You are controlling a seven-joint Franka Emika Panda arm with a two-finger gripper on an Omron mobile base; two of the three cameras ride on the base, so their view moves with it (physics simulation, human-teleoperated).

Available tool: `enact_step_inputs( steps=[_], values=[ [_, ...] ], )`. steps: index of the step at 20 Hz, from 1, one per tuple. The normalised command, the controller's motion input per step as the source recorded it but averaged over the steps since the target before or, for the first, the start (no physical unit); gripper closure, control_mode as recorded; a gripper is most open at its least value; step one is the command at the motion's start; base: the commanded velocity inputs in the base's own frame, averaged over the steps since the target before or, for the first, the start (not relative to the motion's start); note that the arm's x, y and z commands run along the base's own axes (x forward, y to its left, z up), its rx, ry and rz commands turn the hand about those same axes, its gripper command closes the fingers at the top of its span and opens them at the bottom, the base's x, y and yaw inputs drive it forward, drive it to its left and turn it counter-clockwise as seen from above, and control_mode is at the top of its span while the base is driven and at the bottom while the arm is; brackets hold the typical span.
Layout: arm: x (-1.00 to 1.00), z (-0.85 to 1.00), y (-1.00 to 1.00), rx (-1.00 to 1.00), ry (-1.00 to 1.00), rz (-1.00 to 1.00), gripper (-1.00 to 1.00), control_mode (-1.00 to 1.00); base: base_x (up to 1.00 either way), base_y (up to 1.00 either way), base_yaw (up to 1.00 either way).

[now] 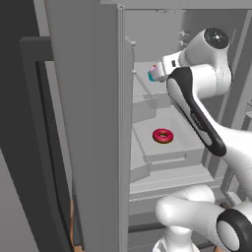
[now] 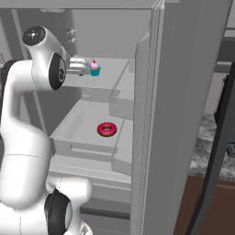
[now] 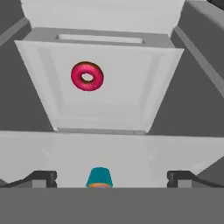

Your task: Take the cupcake and donut from the fridge and place them on the empty tray on the dining counter.

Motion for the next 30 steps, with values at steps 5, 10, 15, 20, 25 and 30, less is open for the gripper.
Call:
enact_step_inputs(
  steps=[5, 10, 15, 20, 25, 30],
  values=[
    [0.47, -0.17, -0.22, 0.02, 0.0, 0.0, -1.0, -1.0, 0.0, 0.0, 0.0],
    [0.58, -0.12, -0.09, 0.03, 0.0, 0.0, -1.0, -1.0, 0.0, 0.0, 0.0],
    [0.65, 0.0, 0.0, 0.01, 0.05, 0.0, -1.0, -1.0, 0.0, 0.0, 0.0],
    [0.74, 0.0, 0.0, 0.0, 0.06, 0.0, -1.0, -1.0, 0.0, 0.0, 0.0],
    [0.69, 0.0, 0.0, 0.0, 0.07, 0.0, -1.0, -1.0, 0.0, 0.0, 0.0],
    [0.61, 0.0, 0.0, 0.0, 0.01, 0.0, -1.0, -1.0, 0.0, 0.0, 0.0]
  ],
)
